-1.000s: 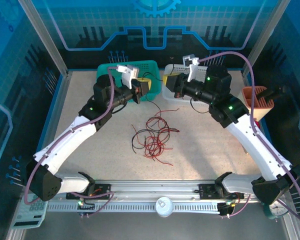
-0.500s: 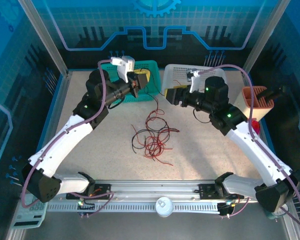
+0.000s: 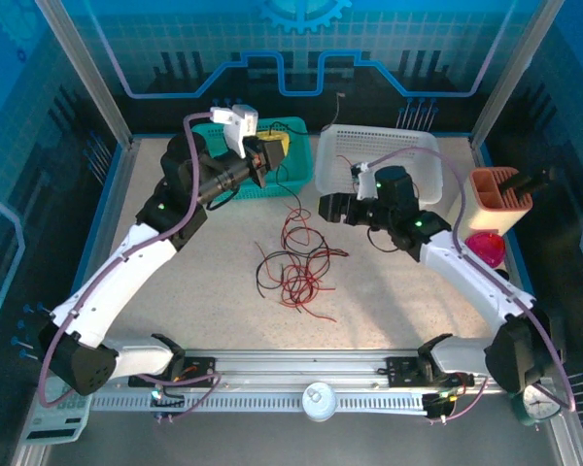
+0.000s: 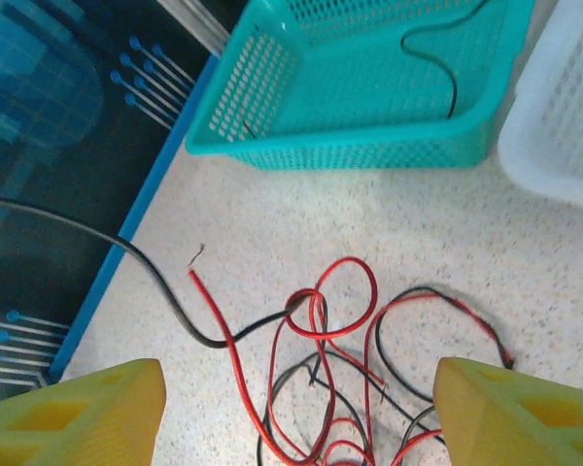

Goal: Untangle the cables

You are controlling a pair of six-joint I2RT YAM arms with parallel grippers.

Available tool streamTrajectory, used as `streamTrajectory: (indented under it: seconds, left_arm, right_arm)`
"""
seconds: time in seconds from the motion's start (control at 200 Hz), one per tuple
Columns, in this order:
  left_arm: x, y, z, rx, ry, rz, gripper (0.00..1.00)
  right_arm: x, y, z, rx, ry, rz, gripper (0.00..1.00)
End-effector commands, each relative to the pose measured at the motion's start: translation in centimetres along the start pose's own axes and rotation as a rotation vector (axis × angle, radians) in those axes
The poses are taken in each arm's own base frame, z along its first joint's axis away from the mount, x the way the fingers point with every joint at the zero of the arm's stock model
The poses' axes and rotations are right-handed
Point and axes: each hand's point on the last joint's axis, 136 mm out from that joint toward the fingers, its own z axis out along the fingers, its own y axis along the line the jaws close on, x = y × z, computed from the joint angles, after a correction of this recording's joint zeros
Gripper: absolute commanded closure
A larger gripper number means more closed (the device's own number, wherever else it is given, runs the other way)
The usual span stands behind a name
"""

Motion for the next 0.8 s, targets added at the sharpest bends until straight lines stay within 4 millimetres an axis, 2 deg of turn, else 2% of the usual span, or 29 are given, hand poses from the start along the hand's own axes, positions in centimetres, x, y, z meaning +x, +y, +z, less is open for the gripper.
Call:
streamTrajectory:
  seconds: [0.0,0.17,0.38,0.675,0.795]
  left_arm:
    - [-3.4,-1.6,-1.4,0.018,-0.071,0.014,1.0]
    - [-4.1,-1.9,-1.6,0.024,-0.08,0.016,1.0]
    - [-4.5,-2.2,-1.8,0.032,-0.086,0.021,1.0]
    - [-6.1,-3.2,-2.3,0.058,-0.11,0.023,1.0]
    - [-7.0,-3.6,-2.6,0.067,-0.121,0.029,1.0]
  right_arm:
    - [1.2,0.7,1.4,-0.034,0.035,-0.035,0.25]
    - [3.7,0.9,3.3,-0.036,0.106,-0.054,0.24]
    - [6.3,0.9,4.5,-0.024,0.164,-0.075,0.24]
    - [6.0,0.8,5.0,-0.013,0.161,-0.083,0.28]
    - [5.6,1.1,5.3,-0.026,0.159,-0.087,0.43]
